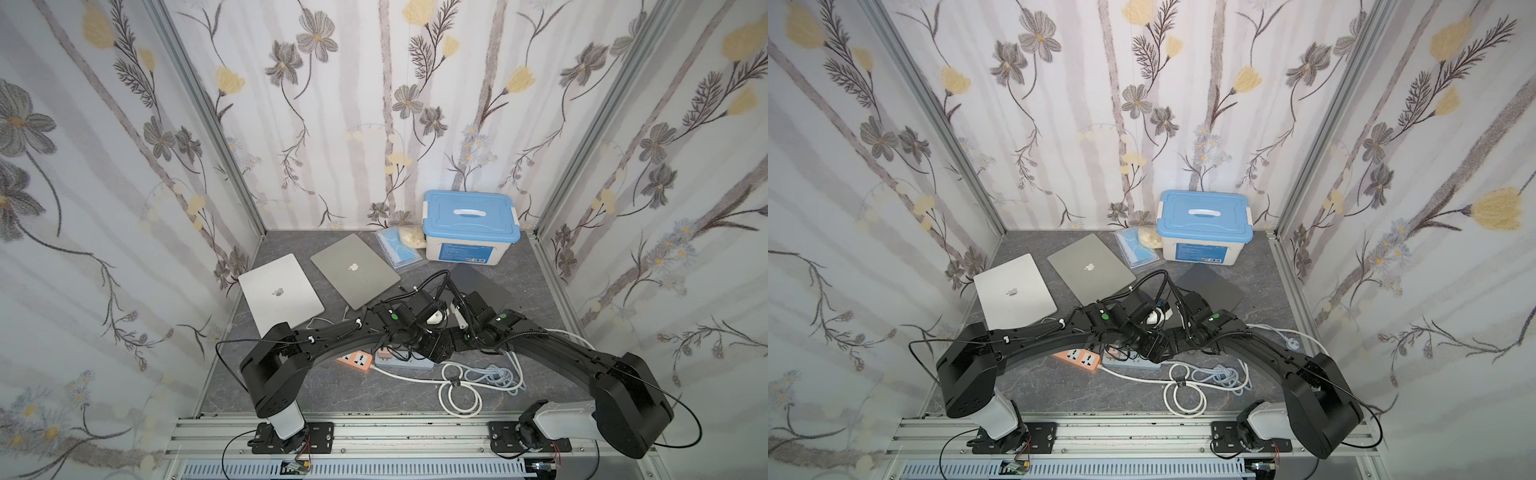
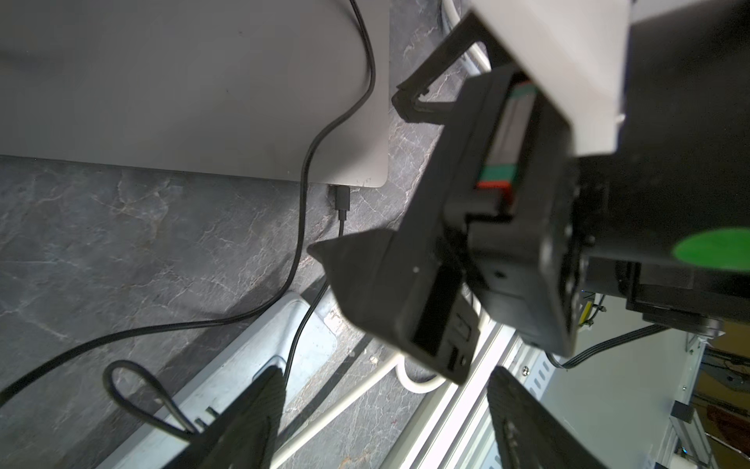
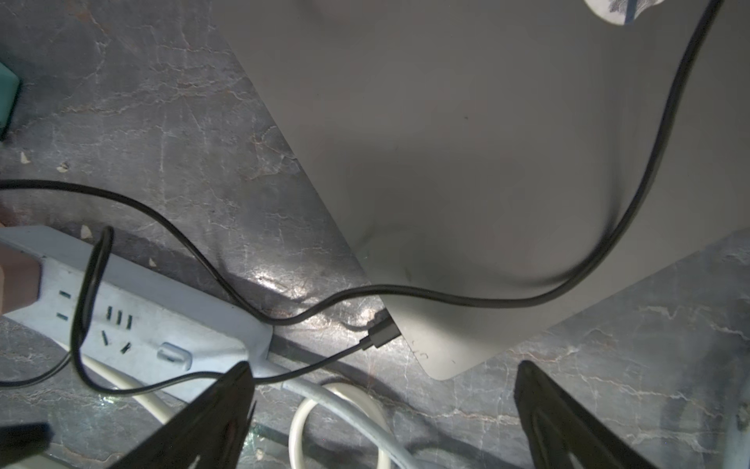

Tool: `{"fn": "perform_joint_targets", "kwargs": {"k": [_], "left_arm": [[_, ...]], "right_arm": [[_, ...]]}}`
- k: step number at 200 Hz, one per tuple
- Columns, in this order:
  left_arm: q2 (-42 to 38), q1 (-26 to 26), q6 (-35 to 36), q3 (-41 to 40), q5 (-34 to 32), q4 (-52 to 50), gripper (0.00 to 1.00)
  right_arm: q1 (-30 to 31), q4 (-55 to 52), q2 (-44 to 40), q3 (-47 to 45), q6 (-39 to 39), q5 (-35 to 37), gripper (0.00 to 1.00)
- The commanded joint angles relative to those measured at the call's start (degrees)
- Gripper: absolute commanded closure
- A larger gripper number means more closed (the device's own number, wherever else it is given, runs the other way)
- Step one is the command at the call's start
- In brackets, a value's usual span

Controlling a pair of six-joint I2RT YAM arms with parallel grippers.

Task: Unplug the laptop charger
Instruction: Remove the charging cable from the laptop.

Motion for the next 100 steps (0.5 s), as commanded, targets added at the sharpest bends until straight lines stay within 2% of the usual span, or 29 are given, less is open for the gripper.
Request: {"fn": "perform_joint_targets", "kwargs": {"k": [1,77,100], "left_arm": [[1.67,-0.46,2.24,0.66,-1.02,-0.29,0.2],[6.83,-0.86,2.65,0.34,-2.04,1.34,0.2],[7.52,-1.85,3.5,0.49,-2.96,0.66,0.25]], "right_arm": [[-0.48,3.51,1.95,1.44,0.53,0.9,0.0],[-3.95,5.93,15.01,8.51,-5.46,-1.56,0.0],[-3.96,4.8,18.27,10.72,-6.99,-1.12,0.0]]}}
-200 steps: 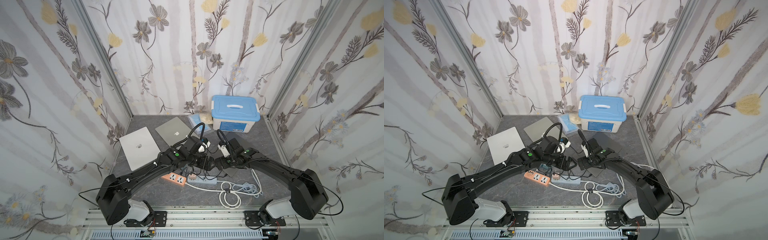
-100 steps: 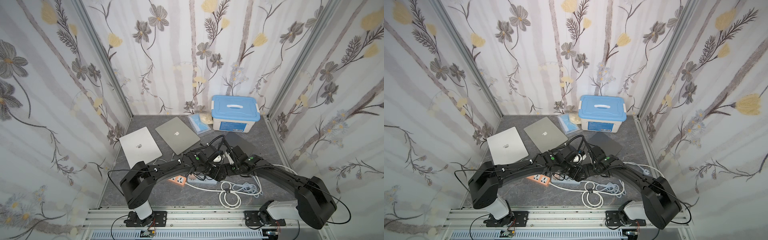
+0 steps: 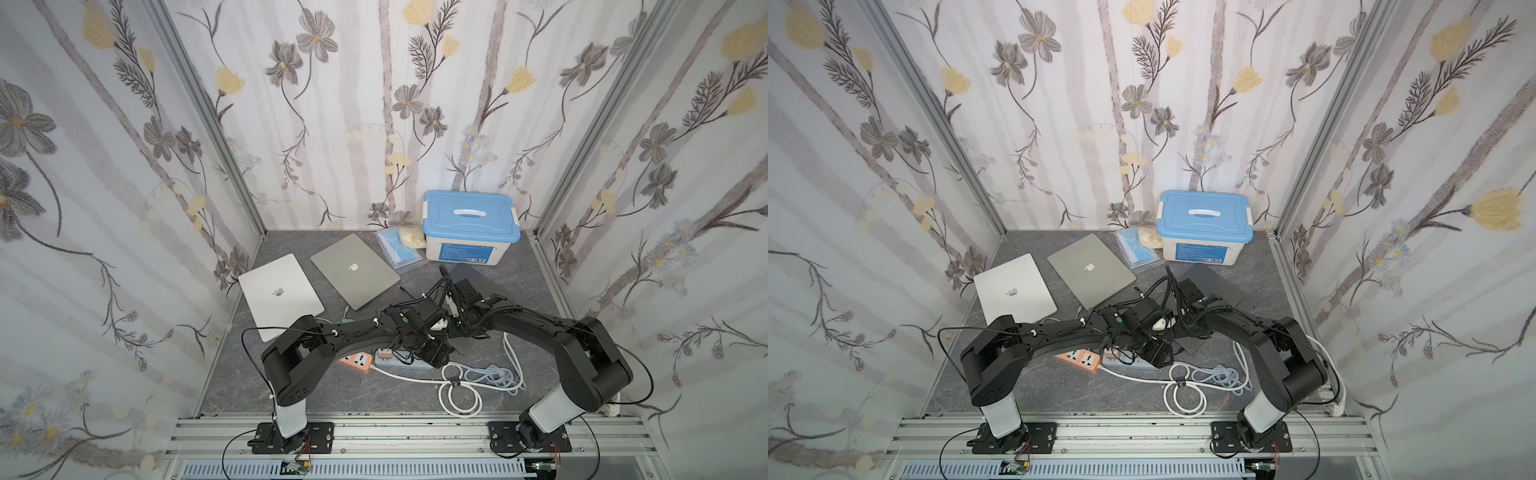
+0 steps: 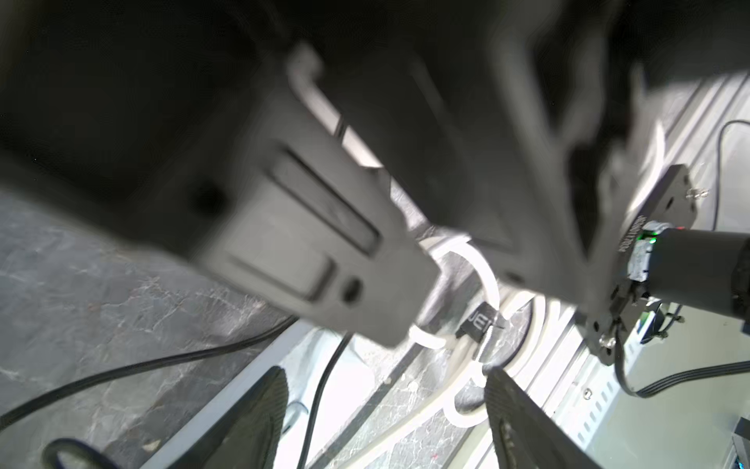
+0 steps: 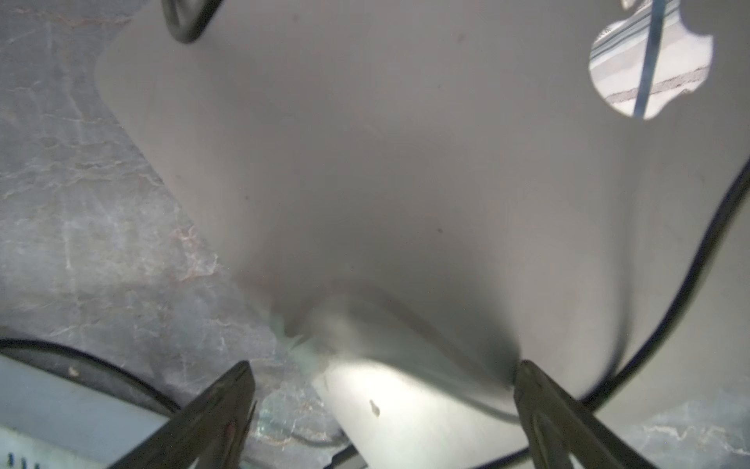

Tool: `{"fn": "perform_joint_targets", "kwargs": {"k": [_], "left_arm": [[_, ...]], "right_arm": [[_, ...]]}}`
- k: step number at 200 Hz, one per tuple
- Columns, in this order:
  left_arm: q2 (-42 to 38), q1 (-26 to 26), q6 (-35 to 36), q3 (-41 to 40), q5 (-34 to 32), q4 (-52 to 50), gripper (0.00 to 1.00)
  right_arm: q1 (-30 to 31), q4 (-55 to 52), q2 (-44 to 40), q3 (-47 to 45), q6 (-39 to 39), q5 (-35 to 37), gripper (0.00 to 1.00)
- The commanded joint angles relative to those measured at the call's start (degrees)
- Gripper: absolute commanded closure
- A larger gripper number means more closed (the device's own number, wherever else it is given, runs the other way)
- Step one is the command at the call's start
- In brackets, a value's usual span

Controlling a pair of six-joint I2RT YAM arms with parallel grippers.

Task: Unplug the laptop charger
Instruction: Remove the charging cable from the laptop.

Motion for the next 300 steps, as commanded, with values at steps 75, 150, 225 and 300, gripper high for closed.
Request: {"fn": "perform_joint_targets", "kwargs": {"k": [75,150,225,300], "left_arm": [[4.36,-1.6,3.02,1.47,-2.26,-1.32,0.39],[3.64,-1.86,2.93,-0.36,-2.4,-1.13,0.63],[2.4,-1.95,2.18,-1.4,-2.52,-1.22,0.85],[-0.1,-1.95,1.43,-3.88,-3.88,-0.63,0.95]], "right_arm": [[0.22,0.52,5.45,3.24,-4.1,2.0,0.0],[0.23,0.01,8.95,6.14,-5.06,2.86,0.0],[0.17,-0.04,11.09,6.58,-5.18,3.23,0.0],[-0.03,-0.44,11.58,6.66,-5.42,4.1,0.0]]}}
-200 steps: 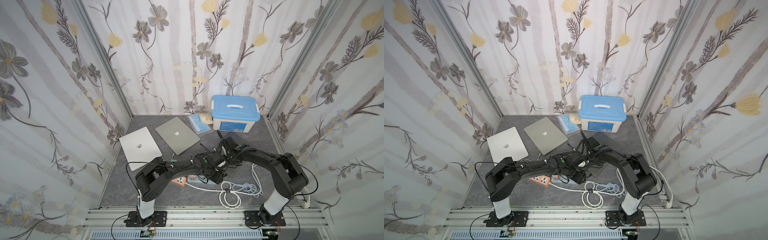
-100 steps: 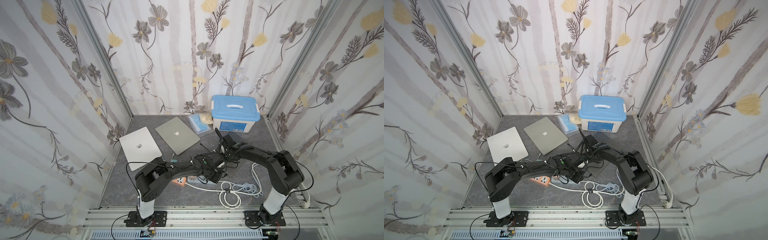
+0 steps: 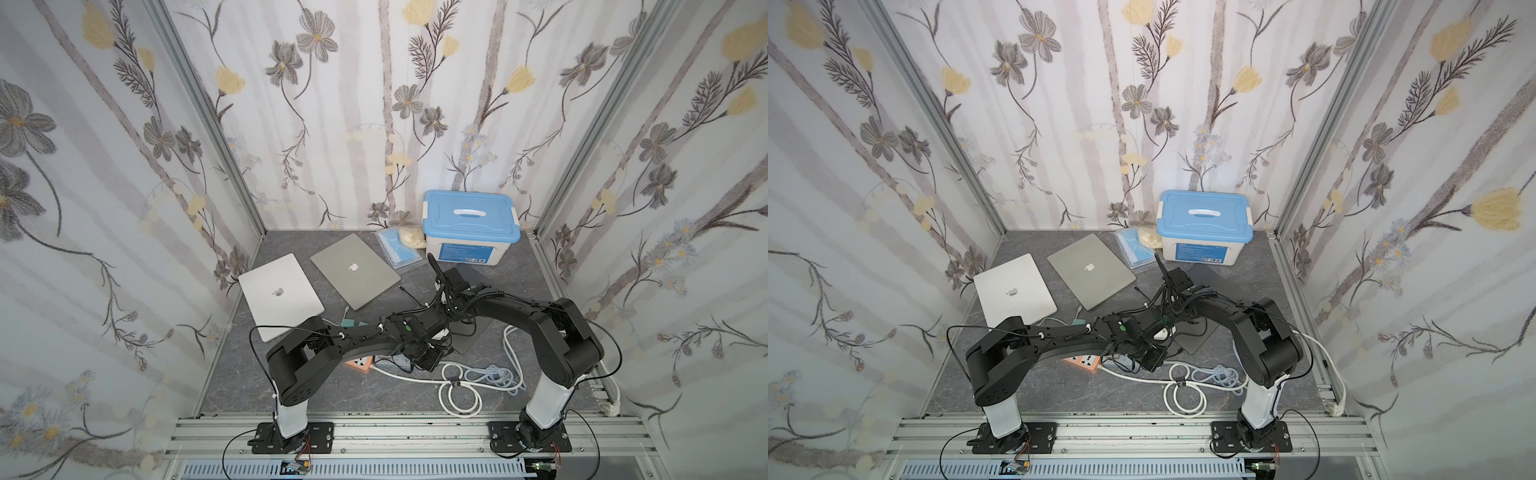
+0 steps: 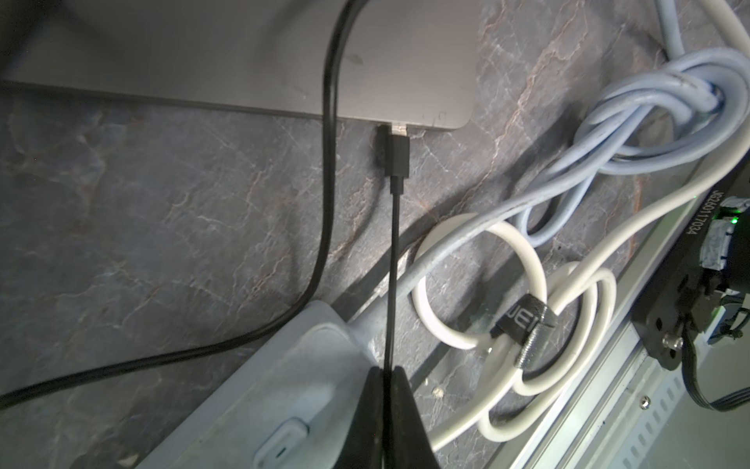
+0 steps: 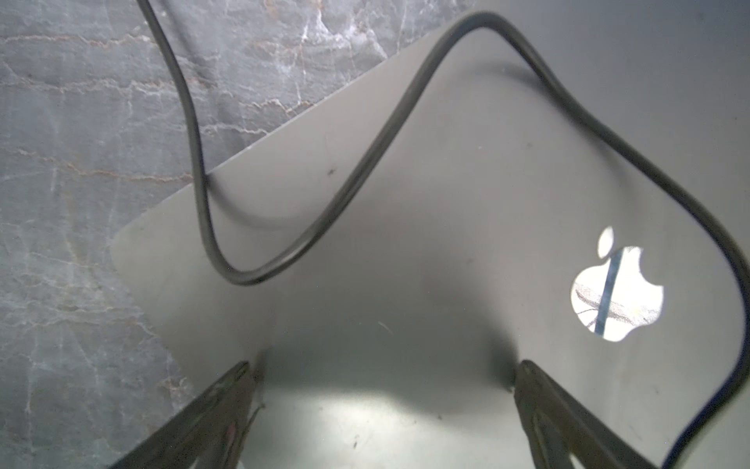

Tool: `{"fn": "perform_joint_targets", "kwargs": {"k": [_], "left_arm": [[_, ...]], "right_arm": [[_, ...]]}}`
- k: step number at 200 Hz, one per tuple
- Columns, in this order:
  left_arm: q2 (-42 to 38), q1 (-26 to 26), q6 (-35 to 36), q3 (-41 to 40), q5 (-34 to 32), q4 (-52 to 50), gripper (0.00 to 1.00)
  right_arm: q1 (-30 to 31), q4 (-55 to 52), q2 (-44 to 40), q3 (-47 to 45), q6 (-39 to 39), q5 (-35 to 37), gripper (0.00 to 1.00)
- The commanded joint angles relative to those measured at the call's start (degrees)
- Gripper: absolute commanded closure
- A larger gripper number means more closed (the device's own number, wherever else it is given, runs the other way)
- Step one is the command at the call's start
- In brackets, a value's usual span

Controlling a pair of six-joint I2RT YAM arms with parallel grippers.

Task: Unplug the laptop charger
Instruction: Remove the charging cable from the laptop, then remove the charging cable from the plug.

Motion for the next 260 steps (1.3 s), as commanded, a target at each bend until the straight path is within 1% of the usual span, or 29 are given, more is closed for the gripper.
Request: {"fn": "perform_joint_targets", "kwargs": {"k": [1,54,65,83,94,103,126,152,166,180,202,223,240,260], "left_arm": [[-0.76,-0.09,0.6,-0.74,-0.93,-2.22,0.95],[-1.42,0.1,0.7,-0.67,-1.49,-2.68,0.94],[-1.48,0.17,0.64,-0.25,-1.42,-2.79,0.89],[-1.64,0.48,0.56,0.97,-0.74,-3.04,0.71],[-2.13,0.76,0.28,1.73,0.22,-2.98,0.65],[-2.82,0.96,0.0,2.15,1.16,-3.07,0.63],[-5.4,1.47,-0.92,2.69,3.52,-3.19,0.61],[-10.69,2.64,-2.43,0.92,5.33,-3.33,0.59],[-14.68,4.7,-3.61,-1.87,6.28,-3.29,0.59],[-18.93,7.86,-4.15,-4.9,6.73,-3.95,0.58],[-25.83,15.84,-5.3,-9.36,7.82,-5.67,0.56],[-32.08,22.32,-7.75,-12.86,9.42,-5.27,0.52],[-36.18,25.43,-9.26,-14.47,9.98,-5.73,0.5],[-38.41,28.54,-9.7,-15.71,9.75,-8.41,0.5]], "right_arm": [[-0.01,-4.68,1.73,-0.94,-0.2,-0.2,0.0],[-0.18,-4.55,0.57,-0.67,-0.25,-0.99,0.0],[-0.18,-4.38,-0.41,-0.42,-0.41,-1.93,0.0],[-0.09,-3.88,-3.02,0.03,-0.5,-4.2,0.0],[-0.08,-3.26,-5.09,0.12,-0.56,-6.15,0.0],[-0.01,-2.74,-6.95,0.27,-0.75,-7.76,0.0],[0.62,-2.15,-11.23,0.47,-1.33,-10.68,0.0],[2.46,-2.51,-14.94,0.81,-2.89,-12.15,0.0],[4.1,-2.34,-16.43,0.91,-4.01,-12.92,0.0],[5.95,-1.44,-17.51,0.99,-5.29,-14.2,0.0],[8.65,1.18,-18.44,1.02,-7.36,-18.71,0.0],[10.95,3.8,-17.85,1.21,-9.84,-23.45,0.0],[12.91,4.15,-16.05,2.32,-11.99,-26.1,0.01],[14.4,4.39,-14.37,3.4,-14.16,-29.58,0.02]]}}
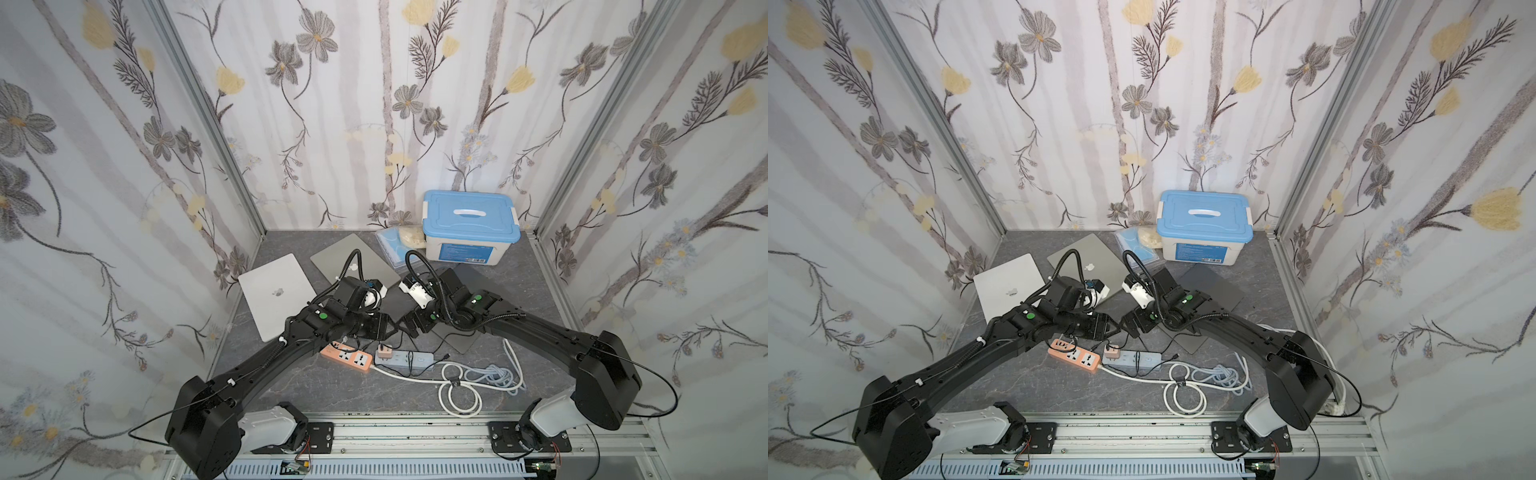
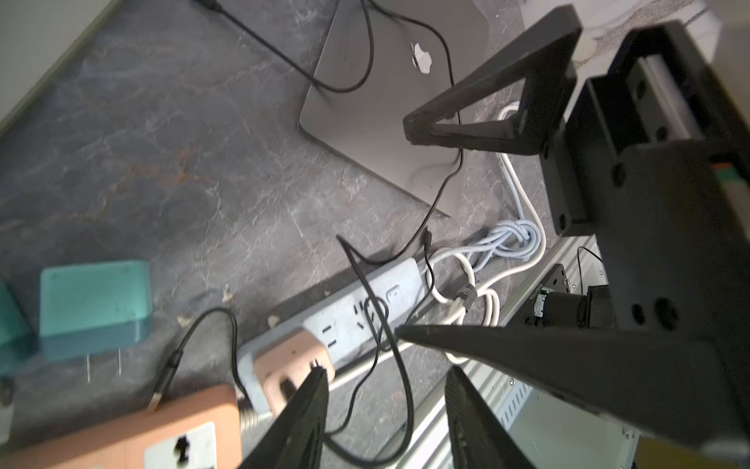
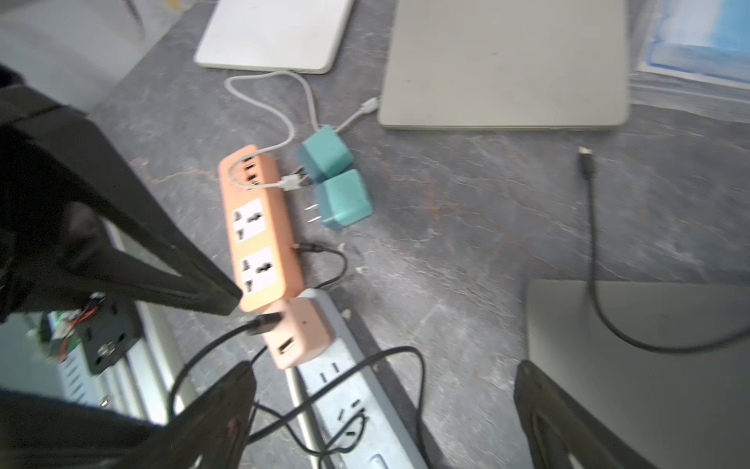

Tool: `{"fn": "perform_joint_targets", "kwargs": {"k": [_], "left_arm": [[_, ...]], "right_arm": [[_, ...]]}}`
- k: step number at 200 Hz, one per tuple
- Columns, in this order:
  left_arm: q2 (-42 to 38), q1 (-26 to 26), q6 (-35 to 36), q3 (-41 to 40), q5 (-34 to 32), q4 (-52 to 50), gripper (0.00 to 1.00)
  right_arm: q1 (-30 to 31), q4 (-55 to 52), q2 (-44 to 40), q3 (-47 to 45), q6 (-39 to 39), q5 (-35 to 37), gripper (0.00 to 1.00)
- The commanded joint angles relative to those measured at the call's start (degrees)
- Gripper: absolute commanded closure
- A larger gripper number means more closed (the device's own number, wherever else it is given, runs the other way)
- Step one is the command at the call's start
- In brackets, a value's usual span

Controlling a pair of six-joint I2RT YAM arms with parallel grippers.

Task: Unplug the laptop charger
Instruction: Remove the charging cable from the plug.

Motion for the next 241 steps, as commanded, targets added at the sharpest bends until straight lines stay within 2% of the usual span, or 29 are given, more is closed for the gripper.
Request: {"fn": "perform_joint_targets", "kwargs": {"k": [1,10,51,100,125,146,202,220,241], "left_arm": [[-2.27,3.2,-3.73,-1.07,-2.37,-3.34,0.5],[-2.76,4.73,-3.52,-1.73,-2.8,-4.66,0.49],[-2.39,10.32,-5.12,-6.38,-1.27,-3.32,0.49],[2.7,10.78,-6.9,-9.27,0.81,2.89,0.49],[3.52,10.73,-8.19,-10.3,2.47,5.47,0.49],[3.52,10.55,-8.83,-11.57,3.72,6.93,0.49],[3.21,8.8,-8.88,-13.47,2.26,5.92,0.49],[2.94,8.24,-9.08,-13.75,1.96,6.0,0.48],[2.76,7.88,-9.44,-14.16,2.02,6.54,0.48]], "right_arm": [[1.05,1.41,1.59,1.24,-5.07,-8.09,0.02],[3.55,1.59,1.96,1.44,-5.86,-9.35,0.03],[5.7,1.94,3.7,1.54,-8.33,-12.31,0.05],[6.6,0.98,5.86,1.71,-9.62,-11.32,0.16],[6.63,1.02,6.57,1.71,-9.59,-11.22,0.25],[6.68,1.0,6.99,1.97,-9.62,-11.23,0.37],[6.89,0.26,7.89,2.94,-9.94,-11.54,0.67],[6.88,0.19,8.05,2.99,-9.9,-11.73,0.73],[7.05,0.1,8.41,2.93,-9.98,-11.45,0.76]]}}
